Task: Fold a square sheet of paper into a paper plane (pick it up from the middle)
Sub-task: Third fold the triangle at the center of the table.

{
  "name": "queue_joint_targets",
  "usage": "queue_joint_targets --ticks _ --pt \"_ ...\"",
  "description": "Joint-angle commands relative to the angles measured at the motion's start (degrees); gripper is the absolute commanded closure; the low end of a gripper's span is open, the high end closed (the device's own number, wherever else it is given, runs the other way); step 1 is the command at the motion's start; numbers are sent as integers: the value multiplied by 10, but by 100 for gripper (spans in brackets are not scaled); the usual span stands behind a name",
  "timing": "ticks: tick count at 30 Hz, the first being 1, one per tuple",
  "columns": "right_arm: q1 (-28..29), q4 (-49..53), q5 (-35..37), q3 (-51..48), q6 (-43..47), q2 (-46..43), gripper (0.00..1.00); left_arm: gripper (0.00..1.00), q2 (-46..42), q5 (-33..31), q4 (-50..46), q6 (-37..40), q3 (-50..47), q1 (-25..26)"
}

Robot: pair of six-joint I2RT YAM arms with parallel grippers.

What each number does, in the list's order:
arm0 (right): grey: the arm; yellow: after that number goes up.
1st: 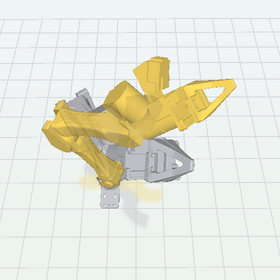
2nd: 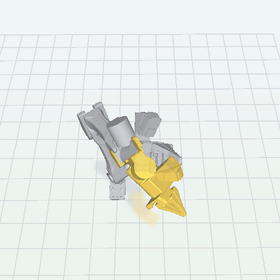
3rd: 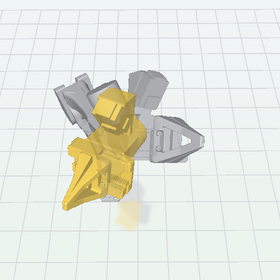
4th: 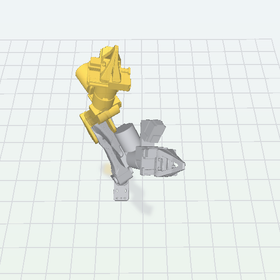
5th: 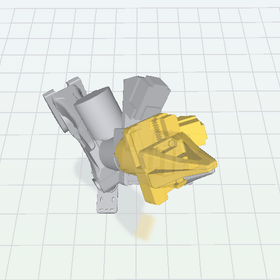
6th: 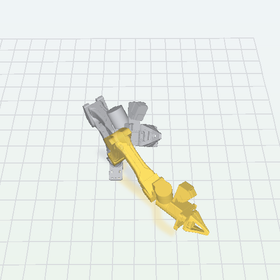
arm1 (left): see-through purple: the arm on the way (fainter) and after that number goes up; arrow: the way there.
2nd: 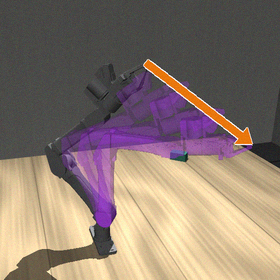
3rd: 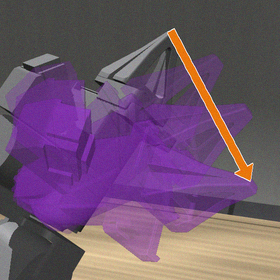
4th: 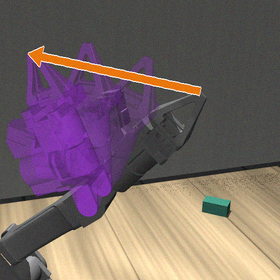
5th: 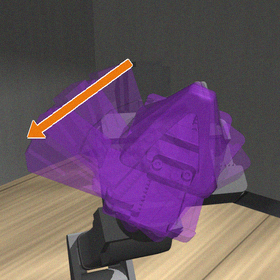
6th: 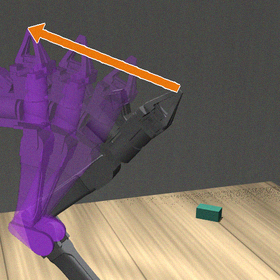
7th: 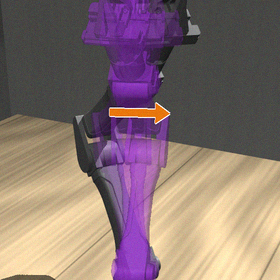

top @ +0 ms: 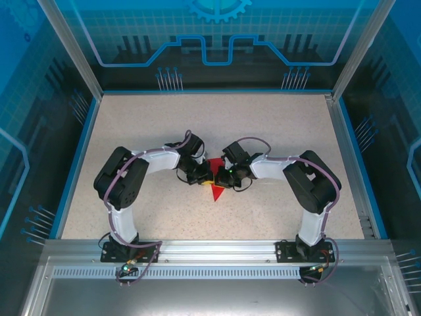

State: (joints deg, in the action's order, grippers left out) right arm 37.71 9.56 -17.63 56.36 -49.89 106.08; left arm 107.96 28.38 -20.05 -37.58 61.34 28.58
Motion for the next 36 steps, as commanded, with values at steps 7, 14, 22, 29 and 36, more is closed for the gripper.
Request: queue_joint_targets --ticks 7,14,22,29,36 --pt "-5 48 13 -17 3 2 97 100 29 -30 -21 -2 6 8" --pt "-19 -19 -10 -45 -2 -71 95 100 38 -62 -48 10 4 10" --pt "-26 -17 4 -56 6 -83 95 100 44 -97 -71 23 10 17" --pt "-27 -5 -1 -42 15 -42 95 100 44 -119 -85 26 18 25" --pt "-35 -2 15 -69 9 -32 95 100 48 -146 -99 28 19 31"
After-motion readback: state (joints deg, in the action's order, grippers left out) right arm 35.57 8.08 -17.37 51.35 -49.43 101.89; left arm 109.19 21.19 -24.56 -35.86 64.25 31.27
